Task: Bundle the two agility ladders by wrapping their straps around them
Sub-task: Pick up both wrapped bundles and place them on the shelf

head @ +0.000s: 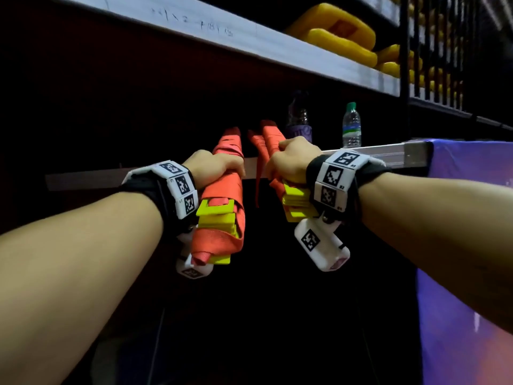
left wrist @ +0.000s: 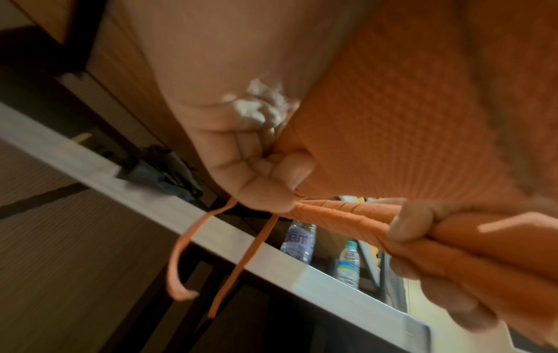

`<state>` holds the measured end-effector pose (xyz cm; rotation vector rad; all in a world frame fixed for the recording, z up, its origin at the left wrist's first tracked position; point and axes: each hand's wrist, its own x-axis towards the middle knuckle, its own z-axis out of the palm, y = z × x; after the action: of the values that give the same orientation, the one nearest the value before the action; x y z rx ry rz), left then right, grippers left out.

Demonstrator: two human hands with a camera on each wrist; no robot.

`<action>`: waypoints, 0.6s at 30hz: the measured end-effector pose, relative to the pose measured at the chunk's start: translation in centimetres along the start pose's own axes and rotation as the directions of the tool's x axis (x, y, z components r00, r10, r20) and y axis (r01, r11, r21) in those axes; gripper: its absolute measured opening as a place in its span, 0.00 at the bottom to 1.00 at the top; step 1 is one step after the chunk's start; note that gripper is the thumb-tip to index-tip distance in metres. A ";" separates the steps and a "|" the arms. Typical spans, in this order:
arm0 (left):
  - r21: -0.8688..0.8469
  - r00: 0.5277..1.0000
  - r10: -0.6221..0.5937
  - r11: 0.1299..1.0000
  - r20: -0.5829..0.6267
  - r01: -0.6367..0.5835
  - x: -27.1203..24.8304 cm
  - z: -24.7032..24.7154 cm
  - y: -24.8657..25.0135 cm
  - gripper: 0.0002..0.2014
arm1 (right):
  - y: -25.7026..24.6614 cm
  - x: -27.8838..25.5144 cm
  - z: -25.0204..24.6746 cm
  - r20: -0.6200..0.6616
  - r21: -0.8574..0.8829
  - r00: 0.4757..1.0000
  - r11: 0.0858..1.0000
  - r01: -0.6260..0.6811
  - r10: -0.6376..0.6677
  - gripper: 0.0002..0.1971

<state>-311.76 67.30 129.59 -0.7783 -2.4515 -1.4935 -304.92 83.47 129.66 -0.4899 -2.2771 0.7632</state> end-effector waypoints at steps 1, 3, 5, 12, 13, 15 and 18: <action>0.005 1.000 0.005 1.000 -0.006 -0.005 2.0 0.5 0.0 0.37 | 0.4 1.8 0.5 -0.007 -0.005 1.000 1.000 0.001 -0.001 0.18; 0.015 1.000 0.012 1.000 -0.014 -0.012 5.9 1.5 0.0 0.33 | 0.9 5.6 1.1 -0.014 0.002 1.000 1.000 0.004 -0.004 0.15; 0.015 1.000 0.006 1.000 -0.006 -0.006 9.7 2.6 -0.4 0.24 | 1.5 8.9 1.9 0.001 0.016 1.000 1.000 -0.005 0.005 0.13; -0.010 0.999 0.033 0.999 0.021 -0.032 21.0 7.3 -2.7 0.25 | 3.4 17.9 6.6 0.013 0.037 1.000 0.999 -0.009 0.008 0.14; -0.002 0.998 0.033 0.999 0.050 -0.033 22.3 7.6 -3.0 0.21 | 3.6 19.0 7.1 0.011 0.040 1.000 0.999 -0.007 0.007 0.13; 0.013 0.987 0.069 0.997 0.146 -0.072 24.7 8.2 -3.2 0.15 | 4.1 21.3 7.8 -0.004 0.035 1.000 0.999 -0.005 0.005 0.12; 0.005 0.991 0.075 0.997 0.109 -0.076 29.3 8.6 -3.8 0.18 | 4.1 24.4 9.0 0.010 0.034 1.000 0.999 -0.016 0.015 0.12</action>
<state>-337.54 83.44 134.11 -0.9640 -2.4733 -1.4476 -327.77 95.97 133.43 -0.4895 -2.2681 0.8120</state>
